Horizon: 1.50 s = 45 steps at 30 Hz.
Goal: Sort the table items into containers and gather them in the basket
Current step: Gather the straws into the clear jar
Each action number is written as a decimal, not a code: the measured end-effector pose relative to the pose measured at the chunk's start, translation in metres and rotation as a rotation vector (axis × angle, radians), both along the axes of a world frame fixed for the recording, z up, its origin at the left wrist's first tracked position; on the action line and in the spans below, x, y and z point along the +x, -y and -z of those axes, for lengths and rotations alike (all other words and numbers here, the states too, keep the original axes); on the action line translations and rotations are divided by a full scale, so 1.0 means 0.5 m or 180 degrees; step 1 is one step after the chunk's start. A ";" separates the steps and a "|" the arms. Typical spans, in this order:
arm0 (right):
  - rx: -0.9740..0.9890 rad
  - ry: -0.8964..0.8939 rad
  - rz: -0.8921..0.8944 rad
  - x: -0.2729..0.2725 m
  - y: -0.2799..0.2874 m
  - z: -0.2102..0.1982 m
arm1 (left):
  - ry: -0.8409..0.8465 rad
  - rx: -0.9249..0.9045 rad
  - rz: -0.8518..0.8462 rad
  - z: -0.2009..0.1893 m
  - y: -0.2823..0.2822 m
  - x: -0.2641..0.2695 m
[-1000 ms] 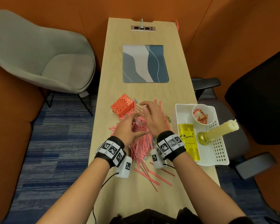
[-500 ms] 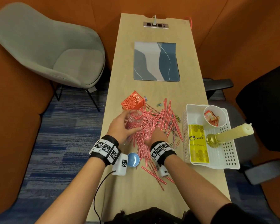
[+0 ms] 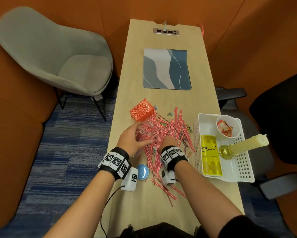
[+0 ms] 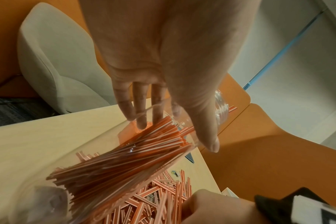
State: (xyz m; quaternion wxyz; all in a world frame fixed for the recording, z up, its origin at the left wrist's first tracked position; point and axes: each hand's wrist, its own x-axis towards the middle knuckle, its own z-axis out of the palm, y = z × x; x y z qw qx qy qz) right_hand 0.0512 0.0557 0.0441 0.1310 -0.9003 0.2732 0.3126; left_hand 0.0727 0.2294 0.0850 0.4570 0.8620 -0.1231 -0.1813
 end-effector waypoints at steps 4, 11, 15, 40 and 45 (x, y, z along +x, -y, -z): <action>0.0310 0.0087 0.0438 -0.009 0.040 -0.021 | 0.0003 0.0010 0.0024 0.000 0.003 -0.004; 0.1212 0.0879 0.0857 -0.039 0.119 -0.111 | 0.0055 0.0114 0.0145 -0.009 0.035 -0.004; 0.1954 0.1566 0.1166 -0.059 0.144 -0.216 | 0.0077 0.0254 0.0209 -0.013 0.051 -0.007; 0.1856 0.3631 0.1641 -0.101 0.046 -0.151 | 0.0235 0.0536 0.0526 -0.052 0.150 -0.033; 0.2046 0.3987 0.1530 -0.103 0.066 -0.160 | 0.0214 0.0534 0.0608 -0.049 0.155 -0.026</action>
